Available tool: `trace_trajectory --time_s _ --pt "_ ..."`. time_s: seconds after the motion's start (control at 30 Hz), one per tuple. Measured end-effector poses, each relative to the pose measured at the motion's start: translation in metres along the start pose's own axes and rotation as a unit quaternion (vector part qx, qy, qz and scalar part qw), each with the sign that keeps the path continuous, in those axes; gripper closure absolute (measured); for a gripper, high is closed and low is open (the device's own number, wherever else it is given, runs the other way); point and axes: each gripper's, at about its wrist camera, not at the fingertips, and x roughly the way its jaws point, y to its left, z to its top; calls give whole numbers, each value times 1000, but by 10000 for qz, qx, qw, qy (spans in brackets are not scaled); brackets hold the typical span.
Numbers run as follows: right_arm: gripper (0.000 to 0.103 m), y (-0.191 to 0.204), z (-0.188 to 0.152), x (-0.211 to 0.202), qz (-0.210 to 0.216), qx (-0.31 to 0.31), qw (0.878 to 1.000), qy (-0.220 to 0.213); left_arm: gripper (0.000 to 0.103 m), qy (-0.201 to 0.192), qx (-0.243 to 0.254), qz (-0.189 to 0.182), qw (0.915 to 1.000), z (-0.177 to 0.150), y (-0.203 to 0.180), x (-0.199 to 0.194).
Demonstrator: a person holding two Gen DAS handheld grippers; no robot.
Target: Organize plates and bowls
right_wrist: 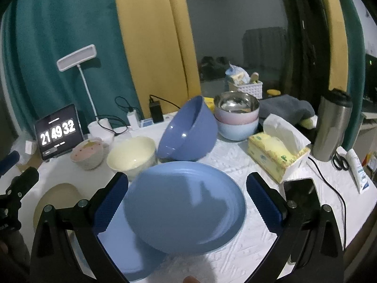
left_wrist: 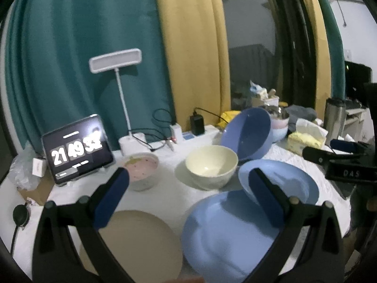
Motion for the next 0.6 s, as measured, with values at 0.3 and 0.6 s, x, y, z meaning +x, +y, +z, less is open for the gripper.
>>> trace_trajectory --time_s 0.3,0.6 --pt "0 -29 -6 33 -15 170 9994 303 2 483 164 -243 9984 -3 -29 43" --pt "2 -52 -18 68 -17 339 9966 749 2 926 231 -476 9943 -11 -52 80"
